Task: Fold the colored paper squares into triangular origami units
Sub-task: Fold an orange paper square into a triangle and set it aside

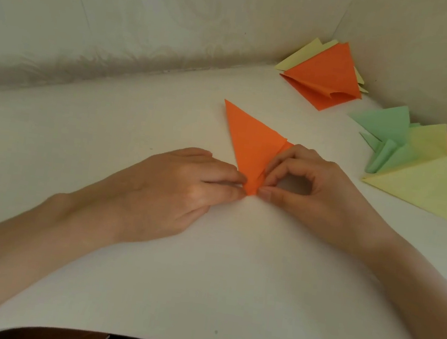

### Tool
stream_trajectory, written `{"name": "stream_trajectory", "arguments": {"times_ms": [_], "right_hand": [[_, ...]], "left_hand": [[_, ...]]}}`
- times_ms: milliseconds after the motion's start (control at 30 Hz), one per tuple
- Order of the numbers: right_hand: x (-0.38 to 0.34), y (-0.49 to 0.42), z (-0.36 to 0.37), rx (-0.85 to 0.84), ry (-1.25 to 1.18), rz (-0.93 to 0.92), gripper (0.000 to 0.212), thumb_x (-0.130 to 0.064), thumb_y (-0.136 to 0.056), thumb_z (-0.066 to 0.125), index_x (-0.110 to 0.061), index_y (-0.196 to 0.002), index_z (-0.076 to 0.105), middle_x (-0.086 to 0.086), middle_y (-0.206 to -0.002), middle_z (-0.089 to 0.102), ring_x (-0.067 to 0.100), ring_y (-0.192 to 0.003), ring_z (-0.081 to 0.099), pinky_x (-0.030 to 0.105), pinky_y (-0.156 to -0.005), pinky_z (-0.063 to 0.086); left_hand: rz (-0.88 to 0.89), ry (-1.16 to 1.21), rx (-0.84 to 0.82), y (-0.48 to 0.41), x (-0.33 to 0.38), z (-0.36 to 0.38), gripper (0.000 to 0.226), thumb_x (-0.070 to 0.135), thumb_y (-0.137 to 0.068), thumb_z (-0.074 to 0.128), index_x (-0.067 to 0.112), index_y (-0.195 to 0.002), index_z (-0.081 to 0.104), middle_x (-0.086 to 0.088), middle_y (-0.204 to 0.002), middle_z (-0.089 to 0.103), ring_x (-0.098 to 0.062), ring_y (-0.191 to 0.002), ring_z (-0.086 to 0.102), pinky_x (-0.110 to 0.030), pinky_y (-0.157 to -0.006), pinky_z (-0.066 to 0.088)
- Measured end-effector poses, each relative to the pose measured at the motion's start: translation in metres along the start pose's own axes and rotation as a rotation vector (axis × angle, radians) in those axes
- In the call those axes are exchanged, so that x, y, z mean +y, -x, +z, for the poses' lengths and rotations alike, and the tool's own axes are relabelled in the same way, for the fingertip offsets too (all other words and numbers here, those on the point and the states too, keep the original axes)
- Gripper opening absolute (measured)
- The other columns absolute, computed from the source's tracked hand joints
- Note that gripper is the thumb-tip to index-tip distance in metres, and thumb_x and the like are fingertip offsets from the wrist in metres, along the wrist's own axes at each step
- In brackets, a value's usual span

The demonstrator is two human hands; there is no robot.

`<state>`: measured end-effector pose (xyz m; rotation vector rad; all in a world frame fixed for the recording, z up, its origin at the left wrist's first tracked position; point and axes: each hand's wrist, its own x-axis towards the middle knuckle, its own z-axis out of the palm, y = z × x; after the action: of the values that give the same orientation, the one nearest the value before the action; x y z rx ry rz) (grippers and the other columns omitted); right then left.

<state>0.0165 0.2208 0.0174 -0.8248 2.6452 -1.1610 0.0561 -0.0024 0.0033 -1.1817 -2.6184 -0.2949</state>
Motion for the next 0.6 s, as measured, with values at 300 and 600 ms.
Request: {"name": "stream_trajectory", "arguments": {"times_ms": [300,600], "right_hand": [[-0.007,-0.006,0.008,0.021,0.059,0.123,0.013,-0.022,-0.080,0.069,-0.028,-0.069,0.062,-0.013,-0.099,0.051,-0.002,-0.099,0.039,-0.001,-0.077,0.025],[-0.012,-0.003,0.011,0.044,0.106,0.113,0.013,-0.019,-0.081,0.067,-0.024,-0.071,0.061,-0.009,-0.099,0.051,0.004,-0.096,0.037,-0.001,-0.080,0.025]], "left_hand": [[0.050,-0.010,0.022,-0.001,0.000,-0.002,0.040,0.009,-0.088,0.037,0.005,-0.112,0.069,-0.009,-0.115,0.068,-0.027,-0.100,0.067,-0.035,-0.089,0.040],[0.006,0.047,0.024,0.001,-0.002,0.002,0.043,0.007,-0.084,0.036,0.007,-0.114,0.067,-0.007,-0.118,0.067,-0.022,-0.108,0.061,-0.037,-0.091,0.042]]}}
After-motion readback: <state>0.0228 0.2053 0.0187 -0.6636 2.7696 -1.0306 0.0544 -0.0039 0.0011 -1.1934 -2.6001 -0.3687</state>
